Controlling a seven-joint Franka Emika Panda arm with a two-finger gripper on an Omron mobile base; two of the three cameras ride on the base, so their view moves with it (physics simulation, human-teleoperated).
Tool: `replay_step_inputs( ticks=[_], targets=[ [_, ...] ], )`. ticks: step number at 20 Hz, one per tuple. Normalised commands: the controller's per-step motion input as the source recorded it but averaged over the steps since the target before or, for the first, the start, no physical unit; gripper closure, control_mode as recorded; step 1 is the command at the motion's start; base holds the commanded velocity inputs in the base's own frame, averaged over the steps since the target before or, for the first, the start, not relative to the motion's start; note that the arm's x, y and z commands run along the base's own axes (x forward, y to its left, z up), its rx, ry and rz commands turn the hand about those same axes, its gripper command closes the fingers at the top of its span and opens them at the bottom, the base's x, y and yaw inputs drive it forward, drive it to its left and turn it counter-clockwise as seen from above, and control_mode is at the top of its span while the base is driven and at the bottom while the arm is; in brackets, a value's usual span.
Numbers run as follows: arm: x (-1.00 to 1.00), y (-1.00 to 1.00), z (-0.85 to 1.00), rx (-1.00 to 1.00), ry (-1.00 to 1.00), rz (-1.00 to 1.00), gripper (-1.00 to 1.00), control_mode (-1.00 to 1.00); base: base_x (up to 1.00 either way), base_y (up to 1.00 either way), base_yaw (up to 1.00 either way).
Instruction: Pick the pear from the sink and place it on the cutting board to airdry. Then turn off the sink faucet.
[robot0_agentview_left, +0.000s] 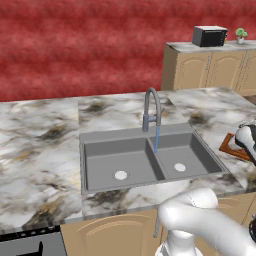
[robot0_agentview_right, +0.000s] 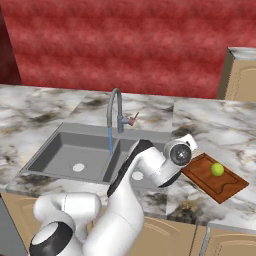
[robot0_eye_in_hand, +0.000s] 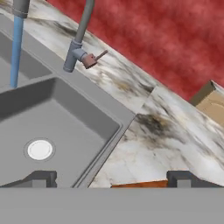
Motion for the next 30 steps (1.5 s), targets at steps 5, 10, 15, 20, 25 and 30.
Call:
replay_step_inputs(
  ticks=[5,10,15,20,25,30],
  targets=[
    [0.03,0.0,0.2,0.0,0.0,0.26,-1.0,-1.0,0.0,0.0,0.0],
    [0.41,0.13,-0.08,0.0,0.03,0.07,-1.0,-1.0,0.0,0.0,0.0],
    [0.69,0.27,-0.4,0.03,0.06,0.02,-1.0,-1.0,0.0,0.0,0.0],
    [0.71,0.22,-0.45,0.14,0.08,0.04,-1.0,-1.0,0.0,0.0,0.0],
    [0.42,0.03,-0.05,0.2,0.02,0.16,-1.0,-1.0,0.0,0.0,0.0],
    [0.32,0.0,0.0,0.24,0.02,0.31,-1.0,-1.0,0.0,0.0,0.0]
  ],
)
